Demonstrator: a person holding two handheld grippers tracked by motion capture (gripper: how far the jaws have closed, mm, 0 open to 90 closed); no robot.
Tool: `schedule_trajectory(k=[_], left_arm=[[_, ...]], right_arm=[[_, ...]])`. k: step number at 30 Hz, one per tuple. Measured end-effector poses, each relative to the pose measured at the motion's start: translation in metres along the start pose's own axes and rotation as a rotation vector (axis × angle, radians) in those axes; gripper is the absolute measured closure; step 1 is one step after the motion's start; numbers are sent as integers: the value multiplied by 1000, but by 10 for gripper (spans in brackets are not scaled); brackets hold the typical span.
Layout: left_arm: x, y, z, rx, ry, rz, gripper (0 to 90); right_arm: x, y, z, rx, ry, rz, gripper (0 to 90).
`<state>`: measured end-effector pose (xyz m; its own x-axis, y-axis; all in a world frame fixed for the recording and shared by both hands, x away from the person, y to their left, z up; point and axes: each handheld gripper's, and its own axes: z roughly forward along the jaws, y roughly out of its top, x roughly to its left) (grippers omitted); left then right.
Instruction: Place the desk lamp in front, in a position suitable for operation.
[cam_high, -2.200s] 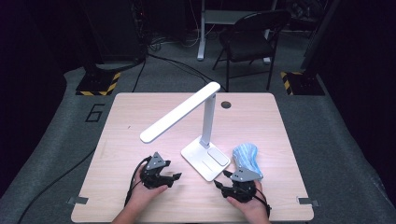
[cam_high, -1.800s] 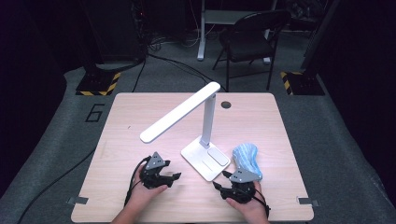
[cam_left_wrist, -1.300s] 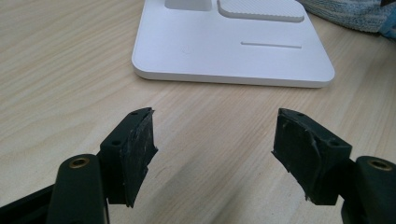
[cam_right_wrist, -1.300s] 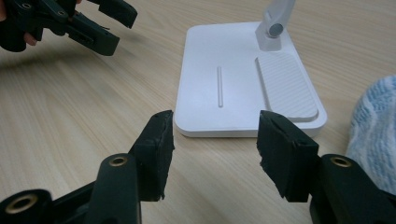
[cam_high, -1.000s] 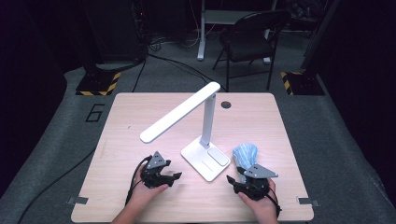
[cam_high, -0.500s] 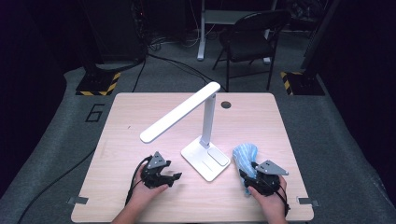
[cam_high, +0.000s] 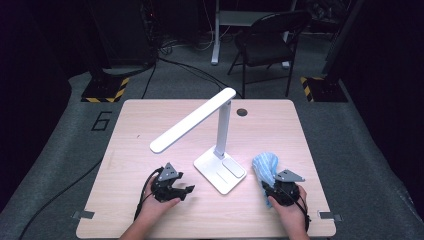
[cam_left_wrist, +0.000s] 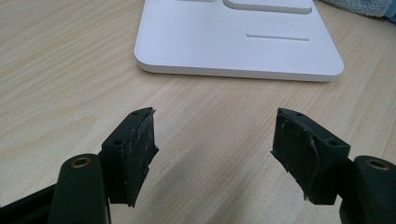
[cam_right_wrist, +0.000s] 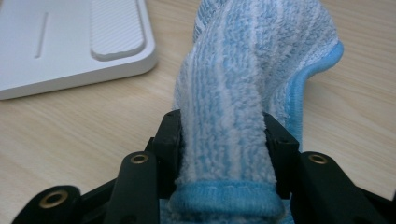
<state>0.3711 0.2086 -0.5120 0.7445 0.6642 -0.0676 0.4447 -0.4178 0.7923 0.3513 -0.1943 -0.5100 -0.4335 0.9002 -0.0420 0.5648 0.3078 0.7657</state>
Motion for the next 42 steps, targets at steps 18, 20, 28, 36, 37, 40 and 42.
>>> schedule_trajectory(k=[18,20,28,36,37,40,42], left_arm=[[2,0,-1,7,3,6,299],[1,0,-1,1,8,4,299],[1,-1,0,-1,8,-5,299],[3,-1,-1,5,3,-8,299],[2,-1,0,-1,13,-10,301],[1,-1,0,6,3,-13,302],[1,1,-2,6,-2,-3,302]], right_arm=[[-38,-10,-8,-8,-130,137,532],[-37,-10,-9,-10,-130,141,497],[-30,-4,-21,-70,-138,140,426],[-5,22,-43,-152,-55,73,424],[4,31,-43,-166,-22,51,429],[16,43,-36,-167,49,23,439],[23,52,-29,-166,74,-4,446]])
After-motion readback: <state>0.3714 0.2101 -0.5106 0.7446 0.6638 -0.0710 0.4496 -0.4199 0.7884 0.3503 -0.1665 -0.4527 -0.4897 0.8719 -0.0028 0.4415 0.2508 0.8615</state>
